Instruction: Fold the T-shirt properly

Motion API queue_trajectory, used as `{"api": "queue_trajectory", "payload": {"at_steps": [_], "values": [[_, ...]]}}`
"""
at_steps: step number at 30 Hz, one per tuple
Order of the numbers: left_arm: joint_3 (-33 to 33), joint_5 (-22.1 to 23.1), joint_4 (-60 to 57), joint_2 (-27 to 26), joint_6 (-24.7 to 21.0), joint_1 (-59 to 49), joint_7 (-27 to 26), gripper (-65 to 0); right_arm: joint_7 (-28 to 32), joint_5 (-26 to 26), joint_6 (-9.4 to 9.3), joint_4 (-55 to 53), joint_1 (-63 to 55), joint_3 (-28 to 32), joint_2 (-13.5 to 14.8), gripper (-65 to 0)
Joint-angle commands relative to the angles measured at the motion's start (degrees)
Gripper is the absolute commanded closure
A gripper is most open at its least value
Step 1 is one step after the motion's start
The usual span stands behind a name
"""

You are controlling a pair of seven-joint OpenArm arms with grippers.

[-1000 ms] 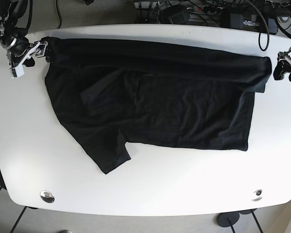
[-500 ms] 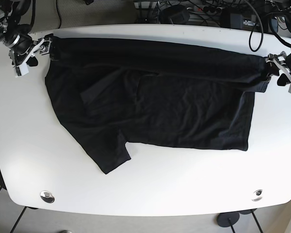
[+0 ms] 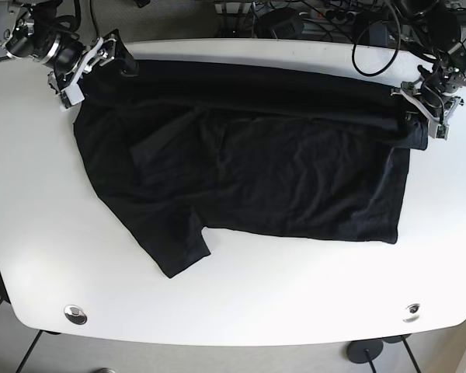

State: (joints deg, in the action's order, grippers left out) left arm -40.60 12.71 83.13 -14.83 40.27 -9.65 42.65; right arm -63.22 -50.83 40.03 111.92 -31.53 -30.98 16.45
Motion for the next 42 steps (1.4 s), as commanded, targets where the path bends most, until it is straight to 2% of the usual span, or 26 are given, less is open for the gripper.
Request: {"api": "queue_trajectory", "payload": {"at_steps": [1,5,7,12,15,19,21,25,29,31,33,35,36,40,42], "values": [[-0.15,0.17,-1.95,-1.13,-0.27,1.17,-0.76,-25.7,0.58,3.75,-0.03,-1.54,1.95,-0.27,-1.46,-46.1],[-0.24,0.08,-2.74,-2.18,-0.27,0.81,-0.76,-25.7,0.58,8.5,-0.03,-4.01,2.83,-0.09,-1.63,-20.1],[-0.59,0.08,-2.74,-2.18,-0.27,0.2,-0.68,-25.7,0.58,9.91,-0.03,-6.56,2.83,-0.01,-1.72,-14.6],[-2.96,0.43,0.43,-2.01,-0.27,-5.51,-0.5,-25.7,0.67,15.18,-0.03,-13.59,2.47,-0.36,-1.11,-14.6],[-4.37,0.43,4.47,-1.83,-0.27,-10.61,-0.5,-25.7,0.76,16.32,-0.03,-14.29,2.47,-0.45,-0.14,-14.6],[-7.01,0.52,6.85,-1.83,-0.27,-13.16,-0.5,-25.7,0.67,16.41,-0.03,-13.59,2.47,-2.29,-0.05,-14.6],[-8.68,0.52,6.93,-1.83,-0.27,-13.16,-0.5,-25.8,0.5,15.88,-0.03,-13.33,2.47,-3.35,1.35,-14.6],[-9.2,0.52,9.48,-1.92,-0.27,-13.16,-0.5,-25.8,0.32,11.49,-0.03,-9.02,1.42,-3.61,1.79,-14.6],[-8.94,0.52,15.11,-1.48,-0.27,-13.16,-0.32,-26.0,0.32,7.0,-0.03,-0.58,1.16,-3.52,1.27,-14.6],[-9.12,0.52,18.36,-0.77,-0.27,-12.9,3.02,-26.0,0.32,4.28,-0.03,0.13,3.18,-3.17,0.04,-14.6],[-9.12,1.49,22.05,-0.77,-0.27,-11.76,6.97,-26.0,-1.88,6.65,-0.03,-1.19,9.07,-1.5,-2.34,-14.6],[-9.2,3.6,22.76,-0.86,-0.27,-10.79,7.94,-26.0,-3.2,10.08,-0.03,-3.22,13.46,1.31,-4.01,-14.7],[-9.2,4.21,22.67,-0.95,-0.27,-10.61,8.03,-26.0,-3.2,11.75,-0.03,-4.53,15.22,2.98,-4.71,-15.9],[-8.76,4.21,22.58,-0.95,-0.27,-10.44,8.03,-26.0,-2.05,18.96,-0.03,-10.34,22.96,8.7,-7.52,-33.0],[-8.68,4.3,22.58,-0.95,-0.27,-10.44,8.03,-26.0,-2.05,21.6,-0.03,-14.03,26.65,9.84,-8.58,-38.4]]}}
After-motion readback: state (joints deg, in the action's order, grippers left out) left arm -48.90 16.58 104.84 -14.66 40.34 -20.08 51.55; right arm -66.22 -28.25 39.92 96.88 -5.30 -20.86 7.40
